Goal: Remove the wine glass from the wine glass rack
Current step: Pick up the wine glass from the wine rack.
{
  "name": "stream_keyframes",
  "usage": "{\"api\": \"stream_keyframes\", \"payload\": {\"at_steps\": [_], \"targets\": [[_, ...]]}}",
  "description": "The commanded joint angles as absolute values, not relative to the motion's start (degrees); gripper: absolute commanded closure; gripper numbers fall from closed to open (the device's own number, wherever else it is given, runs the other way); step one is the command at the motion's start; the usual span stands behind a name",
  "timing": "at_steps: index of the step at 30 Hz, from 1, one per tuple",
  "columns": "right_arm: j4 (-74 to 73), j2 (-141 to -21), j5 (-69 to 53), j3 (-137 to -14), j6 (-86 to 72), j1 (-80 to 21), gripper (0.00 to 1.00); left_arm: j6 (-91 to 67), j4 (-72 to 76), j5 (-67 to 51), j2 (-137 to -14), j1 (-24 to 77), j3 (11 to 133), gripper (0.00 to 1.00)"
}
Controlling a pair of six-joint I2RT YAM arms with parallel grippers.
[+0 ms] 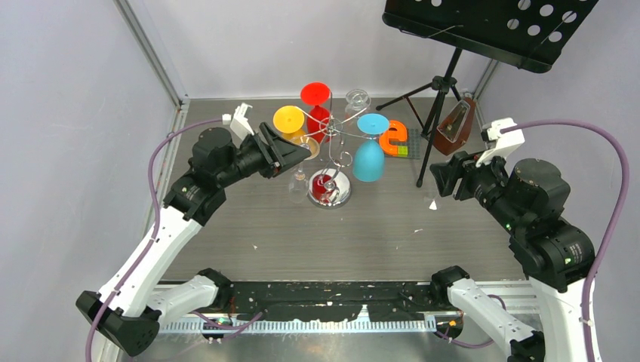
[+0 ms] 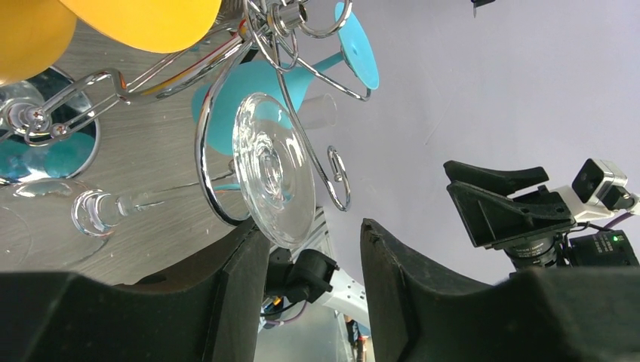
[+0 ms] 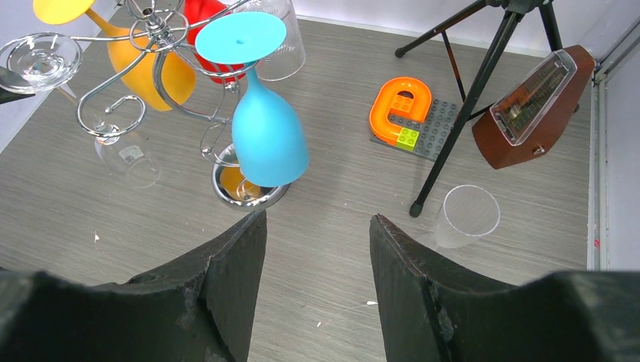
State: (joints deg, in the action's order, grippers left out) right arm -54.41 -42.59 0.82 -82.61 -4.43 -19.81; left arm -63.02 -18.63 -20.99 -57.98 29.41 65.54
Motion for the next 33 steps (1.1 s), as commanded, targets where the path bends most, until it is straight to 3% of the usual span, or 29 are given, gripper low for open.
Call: {"api": "stream_keyframes", "payload": {"at_steps": [1,8,26,33], "targets": [[-51.72,-42.11,2.26,-82.78,-3.66,-20.28,0.41,-62.57,-16.99,-21.08,-58.17,28.42,67.94,0.53],[-51.48,-41.88,2.29,-82.50,-3.65,-20.49,0.41,-62.29,-17.92,-21.66,-58.93,27.44,68.70,0.61],[-51.50,-40.38,3.03,-81.80,-3.43,-20.83,0.41,-62.39,-19.53,-23.33,-61.21,25.74,69.97,0.69],[-51.37,-39.70,3.00,-81.35,-3.41,-20.82,0.41,-62.19,-20.55,-23.74,-61.61,25.10,70.14,0.80]]}}
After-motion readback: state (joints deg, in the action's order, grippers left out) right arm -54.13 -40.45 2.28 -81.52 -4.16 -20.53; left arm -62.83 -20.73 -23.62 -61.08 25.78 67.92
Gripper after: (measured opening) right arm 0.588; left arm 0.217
